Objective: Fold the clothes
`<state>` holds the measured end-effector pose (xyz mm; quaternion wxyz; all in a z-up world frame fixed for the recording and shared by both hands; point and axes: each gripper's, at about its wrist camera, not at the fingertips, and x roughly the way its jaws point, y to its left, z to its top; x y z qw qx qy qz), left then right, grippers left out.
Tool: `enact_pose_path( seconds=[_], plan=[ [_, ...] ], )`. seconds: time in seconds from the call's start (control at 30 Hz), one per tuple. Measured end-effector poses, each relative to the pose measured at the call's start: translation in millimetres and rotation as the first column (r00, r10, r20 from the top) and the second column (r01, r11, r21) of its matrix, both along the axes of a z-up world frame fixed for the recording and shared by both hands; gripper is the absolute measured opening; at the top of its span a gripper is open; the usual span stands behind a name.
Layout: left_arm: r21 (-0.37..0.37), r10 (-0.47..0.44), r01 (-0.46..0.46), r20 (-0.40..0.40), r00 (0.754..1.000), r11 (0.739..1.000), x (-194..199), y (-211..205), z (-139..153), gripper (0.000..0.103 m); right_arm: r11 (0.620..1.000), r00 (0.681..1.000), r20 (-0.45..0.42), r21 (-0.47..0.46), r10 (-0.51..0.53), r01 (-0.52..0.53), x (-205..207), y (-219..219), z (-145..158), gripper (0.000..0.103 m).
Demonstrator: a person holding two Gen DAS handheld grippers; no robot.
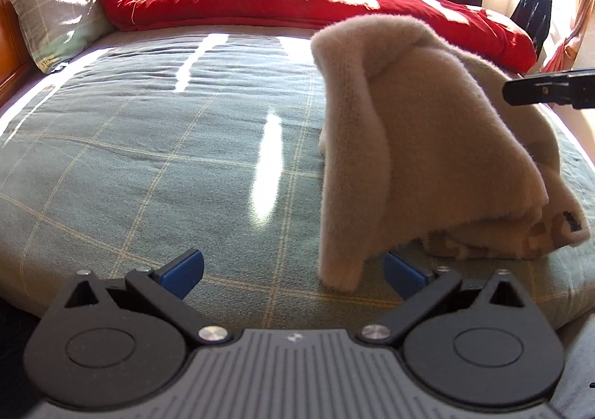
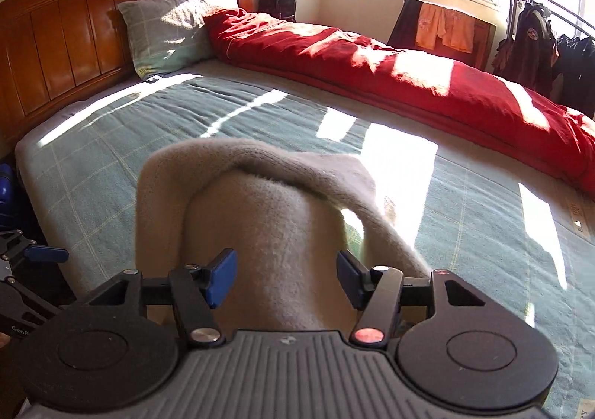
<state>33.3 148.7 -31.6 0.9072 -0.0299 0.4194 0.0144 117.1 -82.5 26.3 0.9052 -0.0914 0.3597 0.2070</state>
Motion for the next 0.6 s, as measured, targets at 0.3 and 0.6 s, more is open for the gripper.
enact_pose_path(
  seconds=[0.3, 0.6],
  plan=[
    [0.059, -0.151, 0.148, 0.042, 0.988, 0.987, 21, -38, 25, 0.094, 0.968, 0.965, -0.075, 0.013, -0.25, 0.252, -16, -90, -43, 0.07],
    [0.334, -0.543, 0.492, 0.075, 0.836, 0.804, 72, -137, 88, 0.082, 0.942, 0.949, -0.127, 0.138, -0.29, 0.307, -23, -132, -64, 0.071]
  ],
)
